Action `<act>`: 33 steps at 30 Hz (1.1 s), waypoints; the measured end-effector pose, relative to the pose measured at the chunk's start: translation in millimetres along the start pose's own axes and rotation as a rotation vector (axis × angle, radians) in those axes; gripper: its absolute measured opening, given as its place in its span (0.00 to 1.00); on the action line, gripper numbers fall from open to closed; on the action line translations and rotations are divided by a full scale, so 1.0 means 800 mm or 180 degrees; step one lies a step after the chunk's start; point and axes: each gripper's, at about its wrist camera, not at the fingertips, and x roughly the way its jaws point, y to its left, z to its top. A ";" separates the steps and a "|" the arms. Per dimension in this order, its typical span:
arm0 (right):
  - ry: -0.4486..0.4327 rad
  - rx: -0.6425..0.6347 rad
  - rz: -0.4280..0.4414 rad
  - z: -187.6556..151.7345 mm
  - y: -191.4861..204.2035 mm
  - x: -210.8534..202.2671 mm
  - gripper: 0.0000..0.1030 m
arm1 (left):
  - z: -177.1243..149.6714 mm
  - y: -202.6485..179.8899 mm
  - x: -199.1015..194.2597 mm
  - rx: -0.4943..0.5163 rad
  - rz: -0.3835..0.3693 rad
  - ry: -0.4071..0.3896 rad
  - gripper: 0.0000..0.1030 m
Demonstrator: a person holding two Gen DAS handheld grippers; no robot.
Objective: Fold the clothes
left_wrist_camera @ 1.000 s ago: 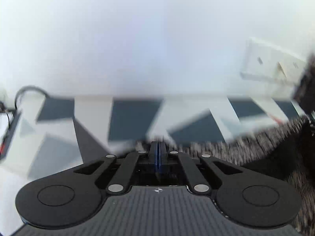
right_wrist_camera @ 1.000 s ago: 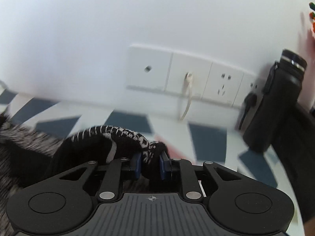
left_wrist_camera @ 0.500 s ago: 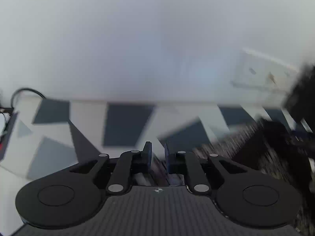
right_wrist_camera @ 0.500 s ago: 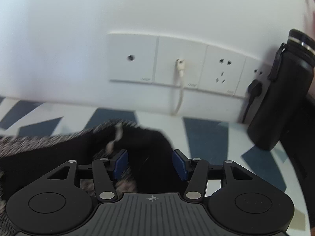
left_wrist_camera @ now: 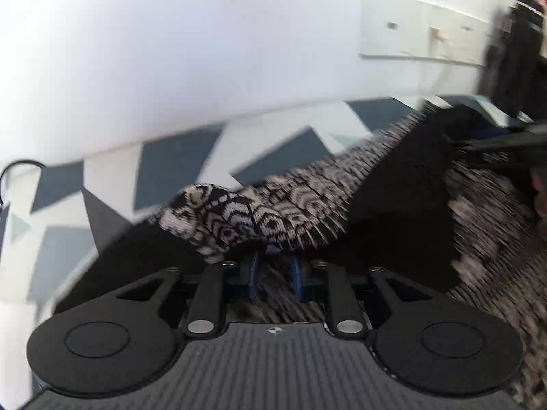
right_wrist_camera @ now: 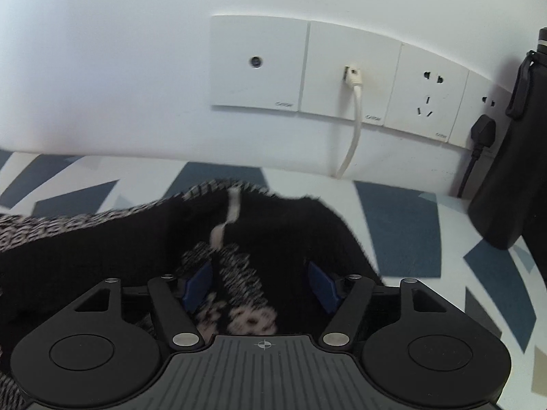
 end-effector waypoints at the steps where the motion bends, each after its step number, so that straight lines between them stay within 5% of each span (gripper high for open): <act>1: 0.0003 0.0046 -0.0027 0.004 -0.004 0.006 0.64 | 0.008 0.006 0.009 -0.0043 0.0057 -0.0030 0.20; 8: 0.0017 0.0128 0.0037 0.013 0.011 0.015 0.82 | 0.050 0.035 0.044 -0.0366 0.0211 -0.0154 0.21; 12: 0.0007 0.0086 0.0075 0.020 0.027 0.026 0.85 | 0.075 0.041 0.071 -0.0205 0.0345 -0.0125 0.35; 13: 0.0006 0.0078 0.0083 0.022 0.031 0.029 0.86 | 0.081 0.047 0.070 -0.0273 0.0419 -0.0124 0.47; 16: 0.0071 0.0195 0.0070 0.038 0.039 0.049 0.90 | 0.092 0.073 0.049 -0.0607 0.0419 -0.0175 0.55; 19: 0.0125 0.0153 0.0061 0.046 0.045 0.069 0.99 | 0.080 0.081 0.012 -0.0675 0.0302 -0.0194 0.75; 25: 0.0133 0.0348 0.0267 0.042 0.031 0.043 0.99 | 0.018 0.062 -0.059 -0.0395 0.0254 0.0009 0.82; 33: -0.0074 0.0408 0.0119 -0.015 0.016 -0.081 0.99 | -0.057 0.044 -0.111 -0.0796 -0.0080 0.0463 0.86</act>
